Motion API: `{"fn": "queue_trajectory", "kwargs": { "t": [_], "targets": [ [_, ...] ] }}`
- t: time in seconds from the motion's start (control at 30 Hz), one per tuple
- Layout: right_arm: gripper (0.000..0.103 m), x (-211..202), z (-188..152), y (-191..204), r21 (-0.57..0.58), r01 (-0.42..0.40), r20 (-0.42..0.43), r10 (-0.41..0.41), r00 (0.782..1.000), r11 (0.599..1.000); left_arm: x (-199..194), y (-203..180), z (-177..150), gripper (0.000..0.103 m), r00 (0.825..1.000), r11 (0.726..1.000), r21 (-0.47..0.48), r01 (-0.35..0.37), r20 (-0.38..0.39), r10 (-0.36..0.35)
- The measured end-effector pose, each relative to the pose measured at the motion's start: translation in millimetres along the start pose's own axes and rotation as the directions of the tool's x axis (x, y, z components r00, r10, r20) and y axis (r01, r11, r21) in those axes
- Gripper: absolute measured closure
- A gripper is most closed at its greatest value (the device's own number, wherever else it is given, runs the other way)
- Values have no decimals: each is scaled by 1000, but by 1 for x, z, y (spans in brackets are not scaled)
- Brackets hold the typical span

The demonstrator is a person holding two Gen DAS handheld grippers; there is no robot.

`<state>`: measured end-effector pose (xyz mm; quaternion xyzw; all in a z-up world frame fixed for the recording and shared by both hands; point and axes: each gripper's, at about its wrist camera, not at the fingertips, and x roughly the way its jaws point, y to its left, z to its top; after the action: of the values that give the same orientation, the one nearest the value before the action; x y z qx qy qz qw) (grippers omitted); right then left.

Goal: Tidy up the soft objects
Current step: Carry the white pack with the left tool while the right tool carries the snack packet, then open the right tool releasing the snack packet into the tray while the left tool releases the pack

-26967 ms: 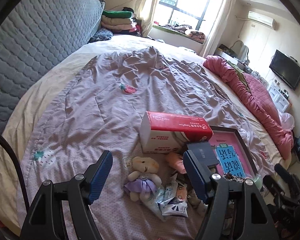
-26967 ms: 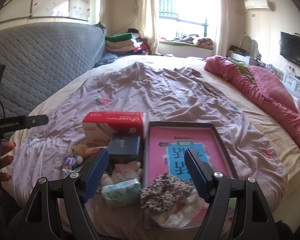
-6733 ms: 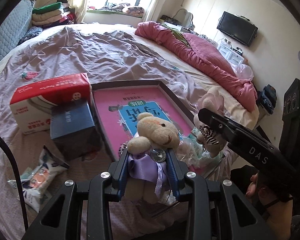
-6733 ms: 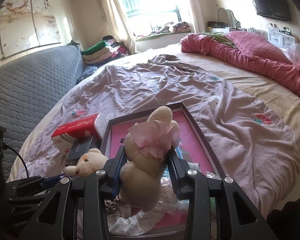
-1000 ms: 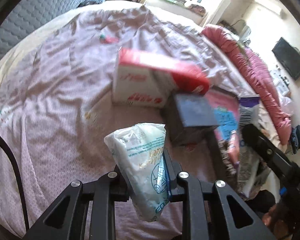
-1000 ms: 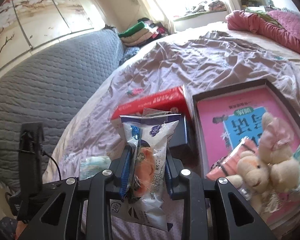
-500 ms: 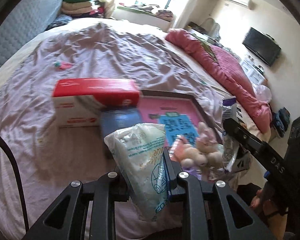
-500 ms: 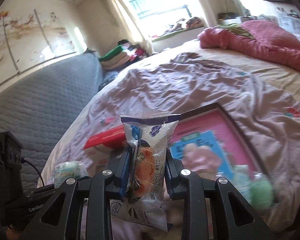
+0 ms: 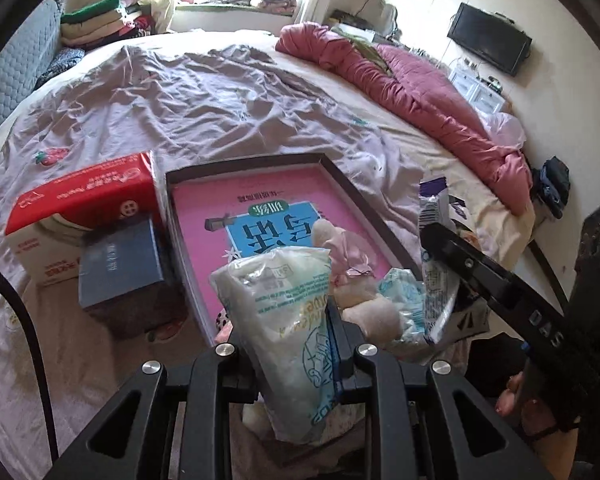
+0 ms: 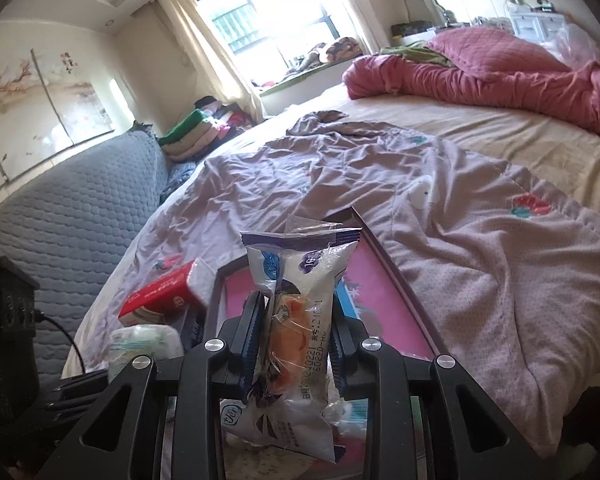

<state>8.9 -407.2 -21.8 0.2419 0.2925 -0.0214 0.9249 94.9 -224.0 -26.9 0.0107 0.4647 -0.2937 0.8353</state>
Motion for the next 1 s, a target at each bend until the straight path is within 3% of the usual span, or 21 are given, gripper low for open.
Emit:
{"fn": "queue_trajectory", "kwargs": {
  "t": [0.33, 0.67, 1.0],
  "targets": [
    [72, 23, -15, -6, -10, 11, -73, -12, 997, 1000, 29, 14, 5, 78, 998, 998, -53, 19, -56, -22],
    [70, 42, -24, -6, -64, 86, -97, -92, 991, 994, 38, 11, 3, 77, 998, 999, -33, 23, -58, -25],
    [67, 47, -25, -7, -60, 94, -114, -100, 988, 994, 38, 11, 2, 77, 998, 999, -28, 23, -58, -25]
  ]
}}
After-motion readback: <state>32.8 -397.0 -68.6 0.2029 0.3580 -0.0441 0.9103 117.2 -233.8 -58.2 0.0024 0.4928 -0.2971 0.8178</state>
